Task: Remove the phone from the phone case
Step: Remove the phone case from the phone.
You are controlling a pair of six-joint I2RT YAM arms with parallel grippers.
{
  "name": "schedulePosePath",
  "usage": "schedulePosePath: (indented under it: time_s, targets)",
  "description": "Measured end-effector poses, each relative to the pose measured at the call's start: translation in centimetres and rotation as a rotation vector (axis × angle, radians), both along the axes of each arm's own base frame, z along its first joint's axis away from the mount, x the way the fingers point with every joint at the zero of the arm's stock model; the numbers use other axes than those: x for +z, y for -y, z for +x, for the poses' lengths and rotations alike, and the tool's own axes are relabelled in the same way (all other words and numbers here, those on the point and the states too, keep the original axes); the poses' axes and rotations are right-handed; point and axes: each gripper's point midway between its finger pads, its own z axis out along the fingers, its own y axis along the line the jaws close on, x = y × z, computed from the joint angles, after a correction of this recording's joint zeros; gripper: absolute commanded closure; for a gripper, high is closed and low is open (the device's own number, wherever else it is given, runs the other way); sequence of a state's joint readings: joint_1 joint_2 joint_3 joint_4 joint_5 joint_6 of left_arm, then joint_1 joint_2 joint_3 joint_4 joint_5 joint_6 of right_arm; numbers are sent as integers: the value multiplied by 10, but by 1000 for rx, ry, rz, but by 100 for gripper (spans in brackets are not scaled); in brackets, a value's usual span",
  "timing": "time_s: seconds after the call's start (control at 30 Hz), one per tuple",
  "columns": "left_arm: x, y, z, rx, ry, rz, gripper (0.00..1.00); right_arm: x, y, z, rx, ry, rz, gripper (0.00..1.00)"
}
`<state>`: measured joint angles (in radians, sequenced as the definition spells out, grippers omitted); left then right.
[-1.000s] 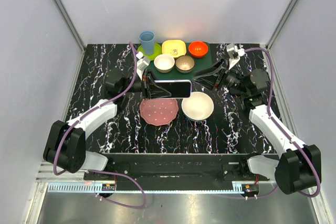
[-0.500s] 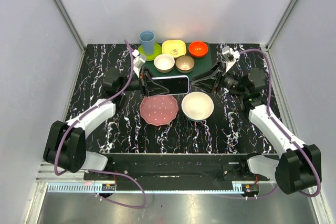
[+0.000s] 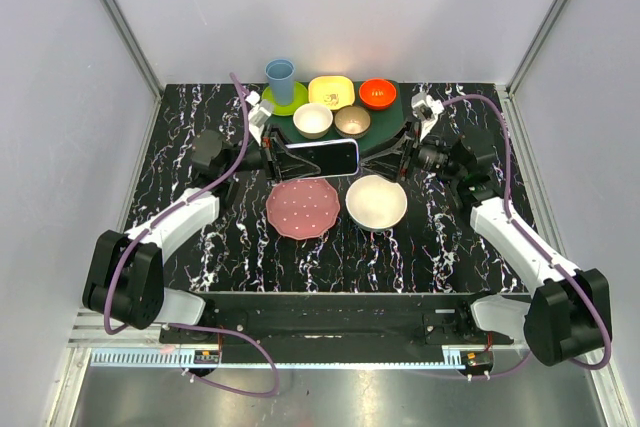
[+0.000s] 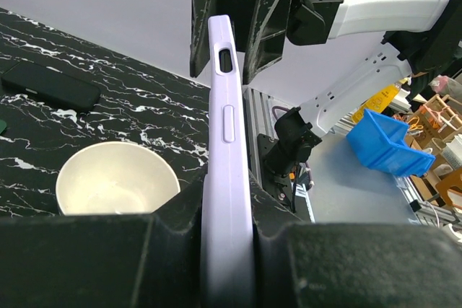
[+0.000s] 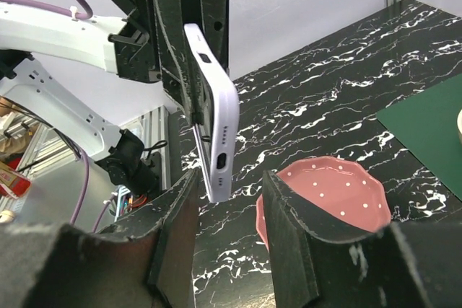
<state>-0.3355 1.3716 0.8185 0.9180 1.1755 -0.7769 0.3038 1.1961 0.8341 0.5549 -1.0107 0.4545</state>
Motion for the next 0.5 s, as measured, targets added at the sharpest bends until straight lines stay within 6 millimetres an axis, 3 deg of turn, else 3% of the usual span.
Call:
schedulePosePath:
  time_s: [0.5]
  targets:
    - [6,-1,-1,0,-3,-16,100,0,0,13,-75,-11,5,55]
